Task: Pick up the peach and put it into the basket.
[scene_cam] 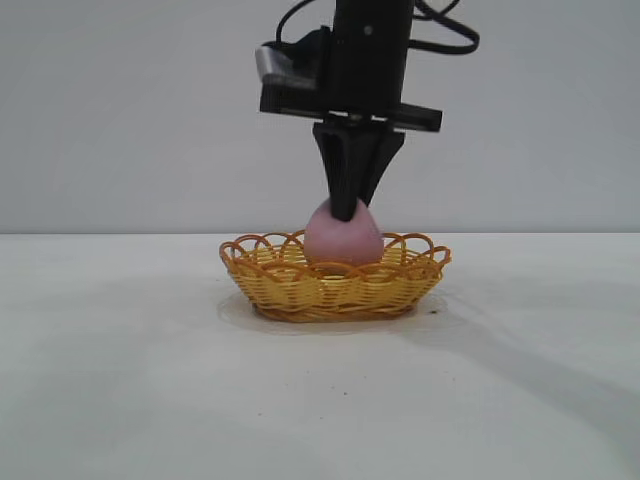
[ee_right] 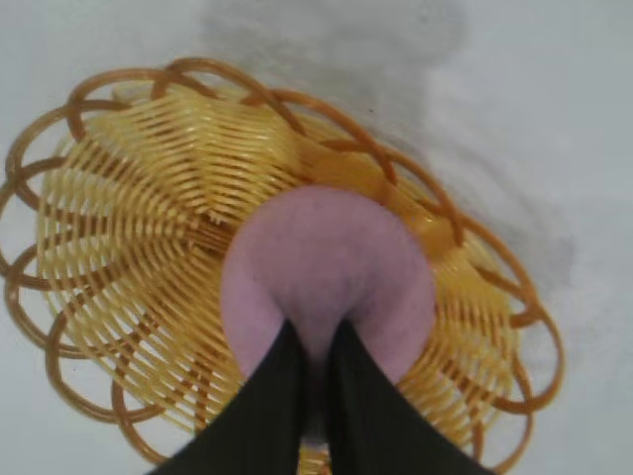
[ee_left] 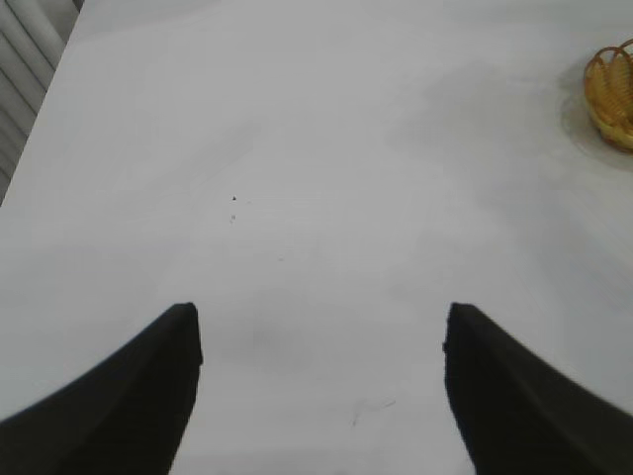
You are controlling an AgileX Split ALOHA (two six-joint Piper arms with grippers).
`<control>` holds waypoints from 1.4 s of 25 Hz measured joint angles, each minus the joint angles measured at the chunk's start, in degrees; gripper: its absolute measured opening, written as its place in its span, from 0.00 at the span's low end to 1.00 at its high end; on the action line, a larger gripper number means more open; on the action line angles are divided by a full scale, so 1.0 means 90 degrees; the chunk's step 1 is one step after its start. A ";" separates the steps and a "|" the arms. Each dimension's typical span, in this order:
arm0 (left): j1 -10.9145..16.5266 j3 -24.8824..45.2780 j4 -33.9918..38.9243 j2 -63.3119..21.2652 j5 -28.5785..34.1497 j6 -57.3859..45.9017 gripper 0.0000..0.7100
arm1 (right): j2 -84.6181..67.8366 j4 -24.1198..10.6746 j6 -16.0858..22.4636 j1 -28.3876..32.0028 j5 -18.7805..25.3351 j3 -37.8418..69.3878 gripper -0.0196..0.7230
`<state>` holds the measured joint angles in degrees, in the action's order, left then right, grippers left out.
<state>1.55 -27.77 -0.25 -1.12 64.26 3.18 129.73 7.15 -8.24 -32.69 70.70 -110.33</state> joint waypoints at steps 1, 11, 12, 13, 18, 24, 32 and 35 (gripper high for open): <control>0.0000 0.0000 0.0000 0.0000 0.0000 0.0000 0.64 | 0.0018 0.0028 0.0000 0.0000 -0.0011 0.0000 0.19; 0.0000 0.0000 0.0000 0.0000 0.0000 0.0000 0.64 | 0.0004 0.0026 0.0000 0.0029 -0.0011 0.0000 0.58; 0.0000 0.0000 0.0000 0.0000 0.0000 0.0000 0.64 | -0.0005 0.0026 0.0000 0.0077 -0.0011 -0.0037 0.58; 0.0000 0.0000 0.0000 0.0000 0.0000 0.0000 0.64 | -0.0021 0.0026 0.0000 0.0165 -0.0011 -0.0069 0.58; 0.0000 0.0000 0.0000 0.0000 0.0000 0.0000 0.64 | -0.0221 -0.0054 0.0000 0.0805 -0.0011 -0.0357 0.62; 0.0000 0.0000 0.0000 0.0000 0.0000 0.0000 0.64 | -0.0363 -0.0333 0.0012 0.1803 -0.0011 -0.0447 0.62; 0.0000 0.0000 0.0000 0.0000 0.0000 0.0000 0.64 | -0.0729 -0.0528 0.0080 0.2830 0.0010 -0.0447 0.62; 0.0000 0.0000 0.0000 0.0000 0.0000 0.0000 0.64 | -0.0878 -0.0583 0.0144 0.3135 0.0014 -0.0447 0.62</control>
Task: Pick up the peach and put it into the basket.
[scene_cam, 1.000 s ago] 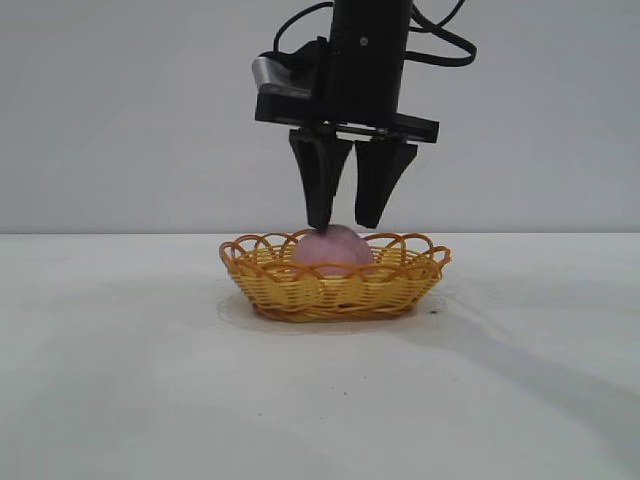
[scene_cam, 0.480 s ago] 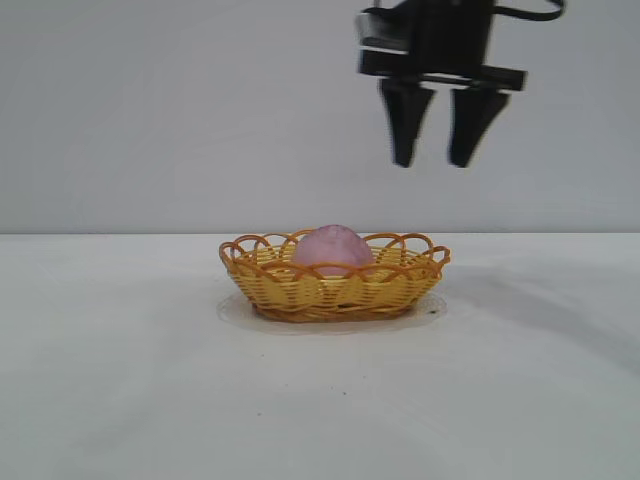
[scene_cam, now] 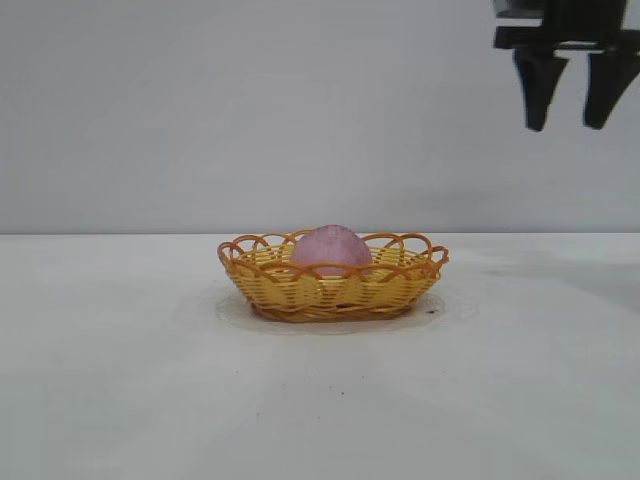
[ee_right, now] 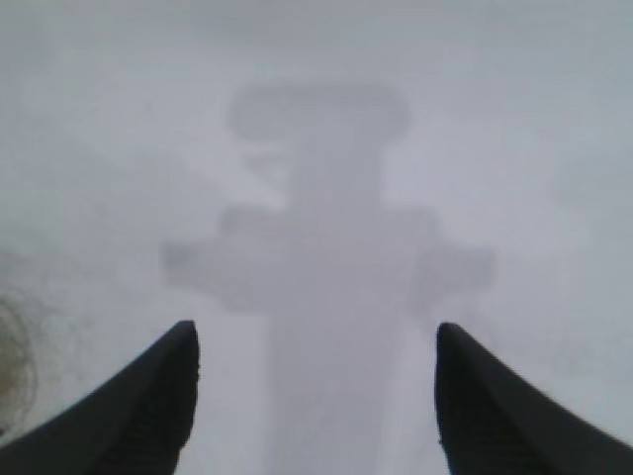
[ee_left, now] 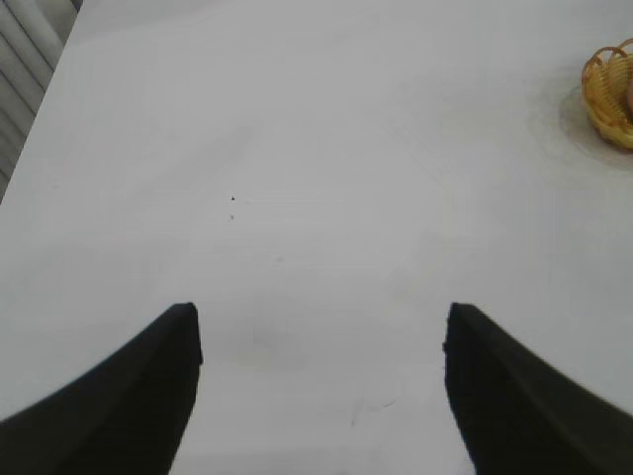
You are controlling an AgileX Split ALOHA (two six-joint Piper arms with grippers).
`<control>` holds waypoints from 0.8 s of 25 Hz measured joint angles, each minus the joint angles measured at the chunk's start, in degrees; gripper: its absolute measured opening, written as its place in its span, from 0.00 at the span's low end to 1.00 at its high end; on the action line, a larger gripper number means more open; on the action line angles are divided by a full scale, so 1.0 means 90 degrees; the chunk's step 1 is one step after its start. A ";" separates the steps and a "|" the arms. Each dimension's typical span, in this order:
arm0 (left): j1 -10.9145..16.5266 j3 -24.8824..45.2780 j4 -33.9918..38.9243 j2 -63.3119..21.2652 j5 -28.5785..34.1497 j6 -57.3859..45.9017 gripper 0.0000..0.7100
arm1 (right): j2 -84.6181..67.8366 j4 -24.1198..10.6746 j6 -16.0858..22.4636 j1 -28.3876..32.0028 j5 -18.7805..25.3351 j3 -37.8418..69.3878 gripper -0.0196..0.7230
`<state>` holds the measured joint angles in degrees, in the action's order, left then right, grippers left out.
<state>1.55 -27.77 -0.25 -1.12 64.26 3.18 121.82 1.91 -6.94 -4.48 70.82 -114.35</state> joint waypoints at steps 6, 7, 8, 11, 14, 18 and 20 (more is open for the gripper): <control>0.0000 0.0000 0.0000 0.0000 0.0000 0.0000 0.64 | -0.0474 -0.0016 0.0065 0.0218 0.0037 0.0000 0.62; 0.0000 0.0000 0.0000 0.0000 0.0000 0.0000 0.64 | -0.0599 -0.0001 0.0079 0.0218 0.0037 0.0032 0.62; 0.0000 0.0000 0.0000 0.0000 0.0000 0.0000 0.64 | -0.0774 0.0009 0.0090 0.0218 0.0037 0.0097 0.62; 0.0000 0.0000 0.0011 0.0000 0.0000 0.0000 0.64 | -0.1325 0.0009 0.0116 0.0218 0.0037 0.0518 0.62; 0.0000 0.0000 0.0006 0.0000 0.0000 0.0000 0.64 | -0.1941 0.0009 0.0163 0.0218 0.0049 0.1123 0.62; 0.0000 0.0000 0.0006 0.0000 0.0000 0.0000 0.64 | -0.2936 -0.0002 0.0176 0.0218 0.0063 0.2064 0.62; 0.0000 0.0000 0.0006 0.0000 0.0000 0.0000 0.64 | -0.3463 -0.0046 0.0176 0.0218 0.0075 0.2604 0.62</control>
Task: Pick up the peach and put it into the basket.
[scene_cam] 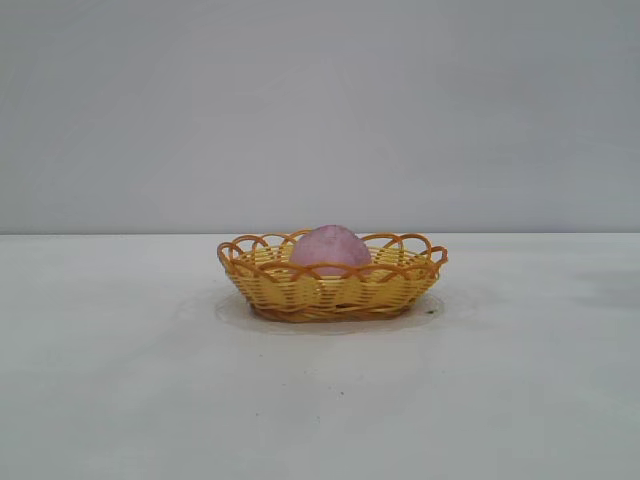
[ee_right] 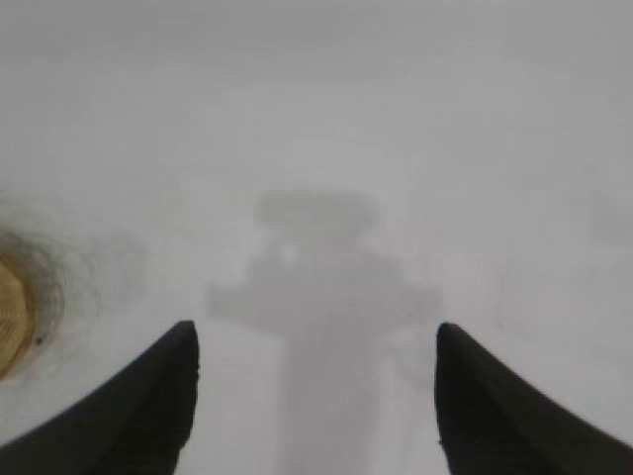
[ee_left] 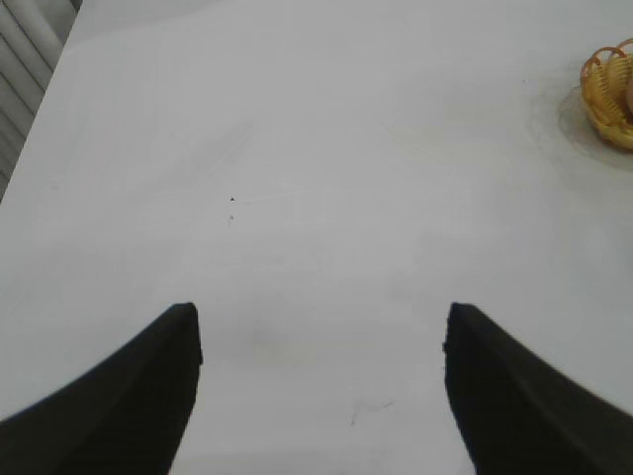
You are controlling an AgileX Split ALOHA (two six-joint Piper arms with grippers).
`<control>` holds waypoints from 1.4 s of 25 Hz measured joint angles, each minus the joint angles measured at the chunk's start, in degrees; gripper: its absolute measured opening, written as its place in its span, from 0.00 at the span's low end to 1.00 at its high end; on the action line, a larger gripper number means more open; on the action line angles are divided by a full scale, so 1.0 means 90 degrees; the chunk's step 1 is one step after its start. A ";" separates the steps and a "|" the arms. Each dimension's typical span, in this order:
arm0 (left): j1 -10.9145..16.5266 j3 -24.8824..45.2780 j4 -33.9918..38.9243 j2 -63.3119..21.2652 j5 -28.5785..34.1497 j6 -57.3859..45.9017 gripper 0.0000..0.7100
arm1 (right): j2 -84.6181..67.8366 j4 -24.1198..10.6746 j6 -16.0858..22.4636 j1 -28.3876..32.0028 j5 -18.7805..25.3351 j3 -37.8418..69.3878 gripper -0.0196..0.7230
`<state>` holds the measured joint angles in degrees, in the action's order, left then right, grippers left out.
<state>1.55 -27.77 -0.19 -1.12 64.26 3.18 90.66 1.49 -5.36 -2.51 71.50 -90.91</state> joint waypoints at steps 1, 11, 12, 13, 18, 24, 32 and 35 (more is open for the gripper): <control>0.0000 0.0000 0.0000 0.0000 0.0000 0.0000 0.64 | -0.0259 -0.0017 0.0000 0.0000 0.0000 0.0224 0.62; 0.0000 0.0000 0.0000 0.0000 0.0000 0.0000 0.64 | -0.2596 -0.0328 0.0000 0.0000 0.0017 0.2554 0.62; 0.0000 0.0000 0.0000 0.0000 0.0000 0.0000 0.64 | -0.2872 -0.0351 0.0000 0.0000 0.0028 0.2759 0.62; 0.0000 0.0000 0.0000 0.0000 0.0000 0.0000 0.64 | -0.3163 -0.0351 0.0033 0.0000 0.0028 0.2960 0.62; 0.0000 0.0000 0.0000 0.0000 0.0000 0.0000 0.64 | -0.4660 -0.0379 0.0295 0.0000 0.0041 0.3886 0.62; 0.0000 0.0000 0.0000 0.0000 0.0000 0.0000 0.64 | -0.6541 -0.0334 0.0822 0.0000 0.0097 0.5022 0.62; 0.0000 0.0000 0.0000 0.0000 0.0000 0.0000 0.64 | -0.8757 -0.0202 0.1076 0.0000 0.0109 0.6026 0.62; 0.0000 0.0000 0.0000 0.0000 0.0000 0.0000 0.64 | -0.9557 -0.0102 0.0965 0.0000 0.0109 0.6429 0.62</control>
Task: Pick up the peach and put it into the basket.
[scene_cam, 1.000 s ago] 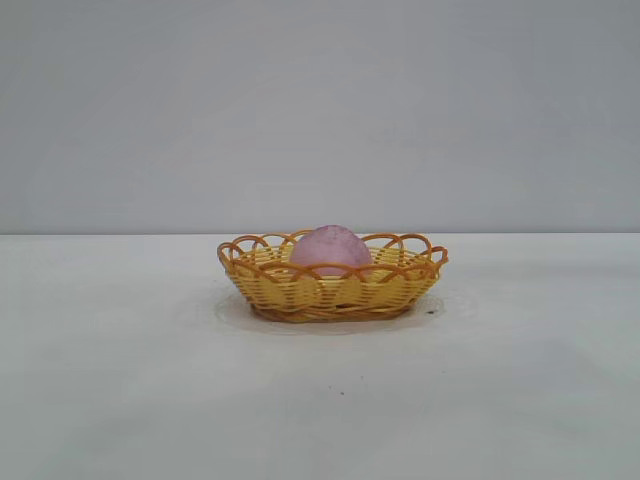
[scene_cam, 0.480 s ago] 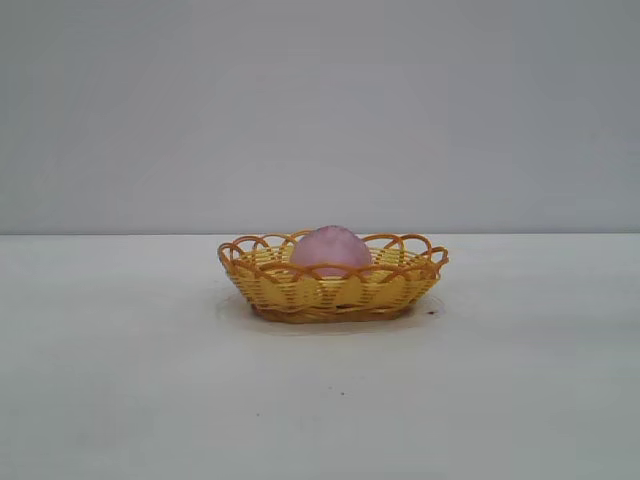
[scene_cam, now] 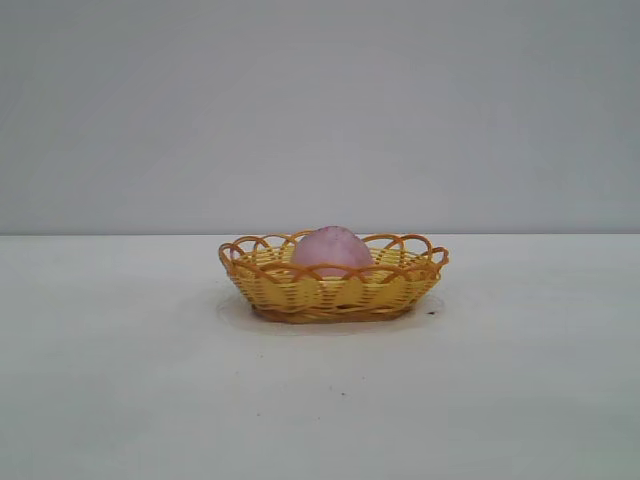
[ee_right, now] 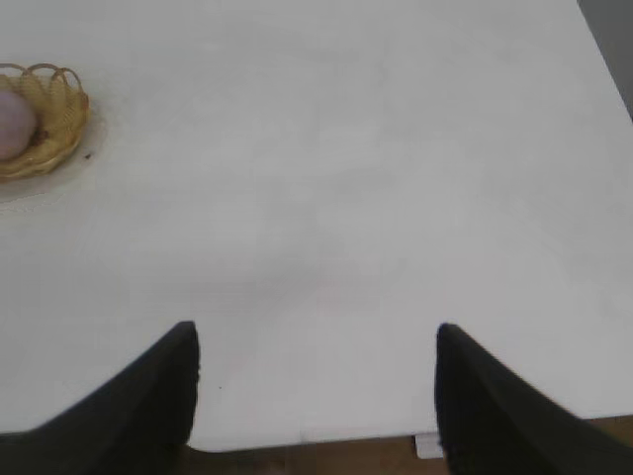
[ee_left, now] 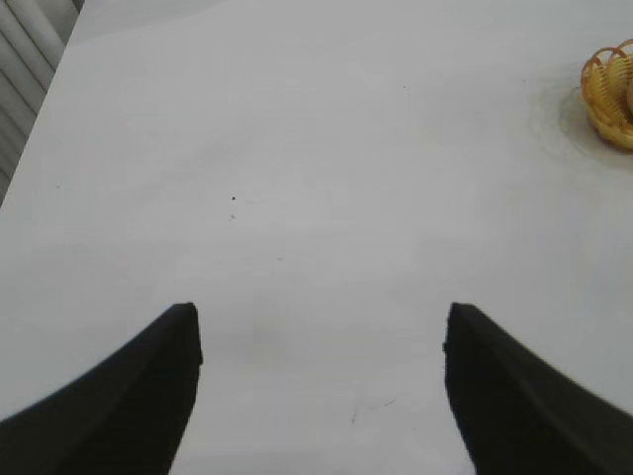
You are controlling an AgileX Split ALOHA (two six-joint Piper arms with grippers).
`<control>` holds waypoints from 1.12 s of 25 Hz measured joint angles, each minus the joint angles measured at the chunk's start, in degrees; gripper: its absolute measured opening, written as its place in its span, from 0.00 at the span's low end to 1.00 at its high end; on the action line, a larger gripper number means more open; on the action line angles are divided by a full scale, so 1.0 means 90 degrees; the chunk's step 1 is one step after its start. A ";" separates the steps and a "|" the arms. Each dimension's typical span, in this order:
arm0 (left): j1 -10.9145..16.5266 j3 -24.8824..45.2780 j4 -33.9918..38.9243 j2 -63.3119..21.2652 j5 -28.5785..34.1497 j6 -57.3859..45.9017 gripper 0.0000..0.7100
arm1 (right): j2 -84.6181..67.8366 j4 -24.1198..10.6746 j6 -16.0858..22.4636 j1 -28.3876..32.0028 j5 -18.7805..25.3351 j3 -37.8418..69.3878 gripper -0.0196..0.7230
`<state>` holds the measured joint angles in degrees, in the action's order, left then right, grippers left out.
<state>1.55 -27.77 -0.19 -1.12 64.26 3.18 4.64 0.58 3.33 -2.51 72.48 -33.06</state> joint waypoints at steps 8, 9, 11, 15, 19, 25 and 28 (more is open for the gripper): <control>0.0000 0.0000 0.0000 0.0000 -0.0004 0.0000 0.64 | -0.0628 0.0043 -0.0187 0.0000 -0.0240 0.0314 0.62; 0.0000 0.0000 0.0000 0.0000 -0.0004 0.0000 0.64 | -0.0628 0.0043 -0.0187 0.0000 -0.0353 0.0366 0.62; 0.0000 0.0000 0.0000 0.0000 -0.0004 0.0000 0.64 | -0.0628 0.0054 -0.0238 0.0000 -0.0625 0.0501 0.62; 0.0000 0.0000 0.0000 0.0000 -0.0004 0.0000 0.64 | -0.0628 0.0457 -0.0948 0.0000 -0.0742 0.0552 0.62; 0.0000 0.0000 0.0000 0.0000 -0.0004 0.0000 0.64 | -0.0628 0.0520 -0.0948 0.0000 -0.0742 0.0552 0.62; 0.0000 0.0000 0.0000 0.0000 -0.0004 0.0000 0.64 | -0.0628 0.0550 -0.0836 0.0000 -0.0756 0.0552 0.62; 0.0000 0.0000 0.0000 0.0000 -0.0004 0.0000 0.64 | -0.0628 0.0550 -0.0826 0.0000 -0.0756 0.0552 0.62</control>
<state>1.55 -27.77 -0.19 -1.12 64.23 3.18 -1.01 5.53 -4.11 -2.51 65.67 -28.09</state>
